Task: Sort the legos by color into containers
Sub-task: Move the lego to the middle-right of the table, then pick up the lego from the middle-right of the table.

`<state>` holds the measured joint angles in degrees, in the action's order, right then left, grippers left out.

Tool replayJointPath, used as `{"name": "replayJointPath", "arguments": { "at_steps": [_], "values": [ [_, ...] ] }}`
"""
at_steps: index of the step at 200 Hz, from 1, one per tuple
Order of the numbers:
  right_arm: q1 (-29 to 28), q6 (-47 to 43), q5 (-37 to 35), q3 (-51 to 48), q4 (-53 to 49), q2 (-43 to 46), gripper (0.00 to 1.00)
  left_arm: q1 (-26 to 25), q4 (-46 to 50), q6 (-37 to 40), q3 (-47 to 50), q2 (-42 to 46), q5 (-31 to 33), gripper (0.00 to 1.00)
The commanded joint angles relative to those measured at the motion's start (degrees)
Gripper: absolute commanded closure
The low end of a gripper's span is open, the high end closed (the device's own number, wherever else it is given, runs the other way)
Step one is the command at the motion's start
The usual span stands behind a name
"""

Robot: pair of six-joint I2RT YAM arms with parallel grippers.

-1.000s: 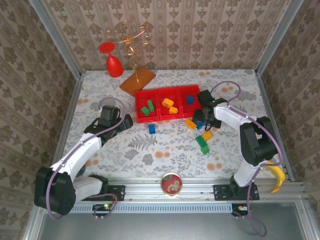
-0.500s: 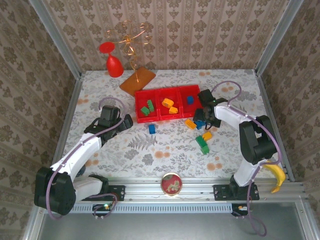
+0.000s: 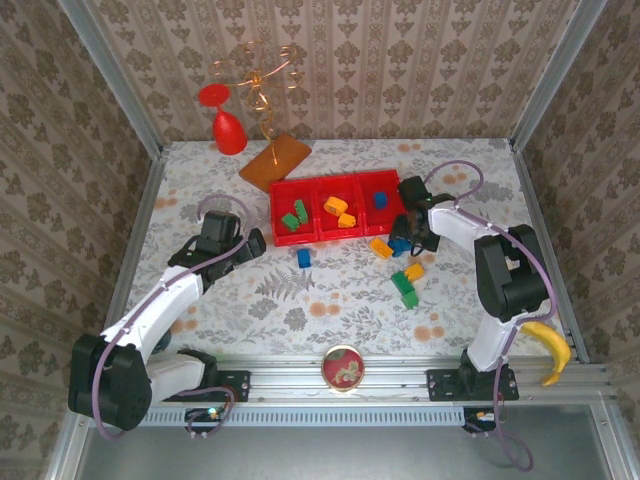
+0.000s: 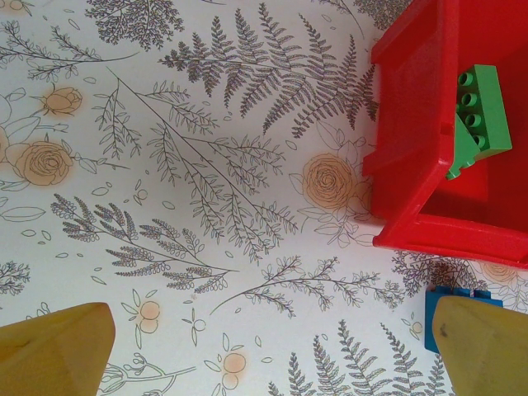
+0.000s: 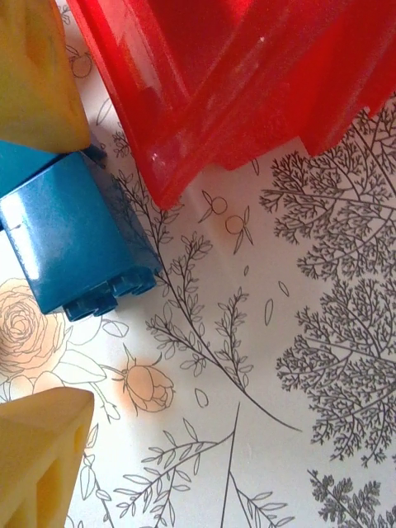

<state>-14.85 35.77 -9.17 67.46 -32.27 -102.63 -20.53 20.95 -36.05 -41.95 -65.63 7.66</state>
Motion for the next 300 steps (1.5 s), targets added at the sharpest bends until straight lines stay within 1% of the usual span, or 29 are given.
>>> {"name": "replayJointPath", "arguments": {
  "at_steps": [1,44,70,95,139,151,183,206,300],
  "values": [
    [0.5,0.3,-0.3,-0.7,0.1,0.0,0.27,0.4,0.1,-0.5,0.1,0.3,-0.2,0.00],
    [0.9,0.5,-1.1,-3.7,0.0,2.9,0.37,0.4,0.2,-0.5,0.0,0.5,-0.1,0.00],
    [1.2,0.9,-2.1,-5.8,-0.4,5.2,0.39,0.4,0.1,-0.5,0.1,0.5,-0.2,0.00],
    [1.5,0.8,-1.7,-7.0,-0.4,6.6,0.39,0.3,-0.1,-0.5,0.1,0.4,-0.1,0.00],
    [1.5,-1.2,1.8,-7.1,1.0,6.6,0.29,0.3,-0.1,-0.4,0.1,0.4,-0.3,0.00],
    [1.6,-1.5,2.0,-6.9,1.1,6.1,0.27,0.4,0.0,-0.5,0.2,0.4,-0.3,0.00],
    [1.5,-1.8,1.4,-6.5,0.7,4.7,0.27,0.4,0.1,-0.5,0.3,0.6,-0.2,0.00],
    [1.8,-1.5,0.3,-6.5,0.3,3.6,0.29,0.4,0.1,-0.4,0.3,0.6,-0.2,0.00],
    [4.7,-0.2,0.5,-6.7,1.0,0.6,0.33,0.4,0.3,-0.4,0.3,0.7,0.0,0.00]
  ]
}}
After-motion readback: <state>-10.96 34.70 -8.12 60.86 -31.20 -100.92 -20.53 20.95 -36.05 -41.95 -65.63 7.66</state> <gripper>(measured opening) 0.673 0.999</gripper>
